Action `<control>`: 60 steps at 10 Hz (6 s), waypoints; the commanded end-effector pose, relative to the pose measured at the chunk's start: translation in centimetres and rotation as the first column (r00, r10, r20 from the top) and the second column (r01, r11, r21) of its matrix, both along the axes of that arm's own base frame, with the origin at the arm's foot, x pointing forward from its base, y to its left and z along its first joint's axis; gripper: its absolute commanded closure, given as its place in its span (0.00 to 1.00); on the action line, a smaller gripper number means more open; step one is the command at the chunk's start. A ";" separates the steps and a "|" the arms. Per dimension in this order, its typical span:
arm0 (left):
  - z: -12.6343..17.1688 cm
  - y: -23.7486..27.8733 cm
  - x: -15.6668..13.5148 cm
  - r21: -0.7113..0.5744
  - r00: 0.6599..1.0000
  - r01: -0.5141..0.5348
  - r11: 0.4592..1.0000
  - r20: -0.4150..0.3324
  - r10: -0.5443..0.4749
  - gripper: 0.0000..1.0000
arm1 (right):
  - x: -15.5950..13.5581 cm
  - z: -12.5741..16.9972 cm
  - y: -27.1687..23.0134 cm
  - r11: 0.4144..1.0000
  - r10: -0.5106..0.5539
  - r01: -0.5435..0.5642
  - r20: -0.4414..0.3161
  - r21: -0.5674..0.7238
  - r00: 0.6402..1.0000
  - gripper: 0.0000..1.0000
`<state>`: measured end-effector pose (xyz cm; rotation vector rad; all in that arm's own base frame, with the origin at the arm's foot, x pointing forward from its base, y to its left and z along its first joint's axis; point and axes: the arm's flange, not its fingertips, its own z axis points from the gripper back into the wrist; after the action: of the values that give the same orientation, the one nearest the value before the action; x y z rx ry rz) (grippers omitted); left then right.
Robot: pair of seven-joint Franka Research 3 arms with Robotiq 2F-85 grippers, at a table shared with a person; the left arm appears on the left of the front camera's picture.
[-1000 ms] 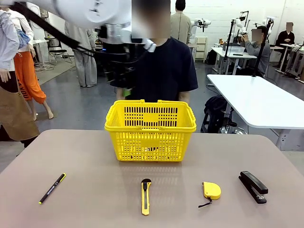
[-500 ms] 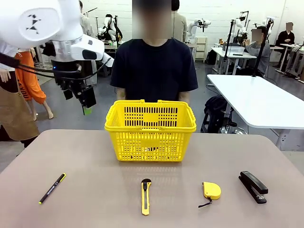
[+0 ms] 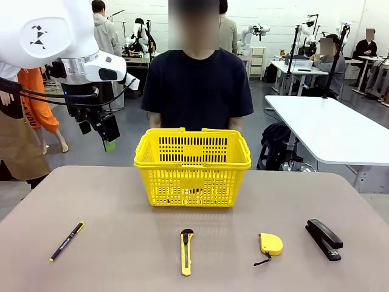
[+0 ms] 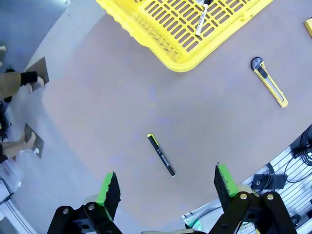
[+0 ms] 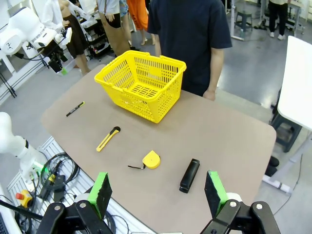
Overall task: Place the items the person wants into the basket.
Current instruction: Pick up the item the person points to and place it in the Market Basket.
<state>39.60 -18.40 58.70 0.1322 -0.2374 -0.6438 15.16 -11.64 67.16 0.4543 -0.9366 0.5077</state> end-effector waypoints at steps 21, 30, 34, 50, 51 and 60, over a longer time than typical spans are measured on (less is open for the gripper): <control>11.3 32.3 -12.9 -0.568 0.941 0.270 0.778 0.326 -0.089 0.00 | 0.0 -0.1 0.0 1.000 -0.006 0.006 -0.016 -0.005 1.000 0.00; 7.1 32.3 -10.0 -0.594 0.978 0.188 0.782 0.186 -0.094 0.00 | 0.0 -0.1 0.0 1.000 -0.006 0.006 -0.016 -0.005 1.000 0.00; 7.1 32.3 -10.0 -0.594 0.978 0.188 0.782 0.186 -0.094 0.00 | 0.0 -0.1 0.0 1.000 -0.006 0.006 -0.016 -0.005 1.000 0.00; 7.1 32.3 -10.0 -0.594 0.978 0.188 0.782 0.186 -0.094 0.00 | 0.0 -0.1 0.0 1.000 -0.006 0.006 -0.016 -0.005 1.000 0.00; 7.1 32.3 -10.0 -0.594 0.978 0.188 0.782 0.186 -0.094 0.00 | 0.0 -0.1 0.0 1.000 -0.006 0.006 -0.016 -0.005 1.000 0.00; 7.9 18.1 -10.0 -0.502 0.982 0.172 0.848 0.023 -0.186 0.00 | 0.0 -0.1 0.0 1.000 -0.006 0.006 -0.016 -0.005 1.000 0.00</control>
<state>29.78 2.83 66.72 -0.4334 -0.4519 -0.7674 15.14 -11.63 67.15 0.4543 -0.9368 0.5082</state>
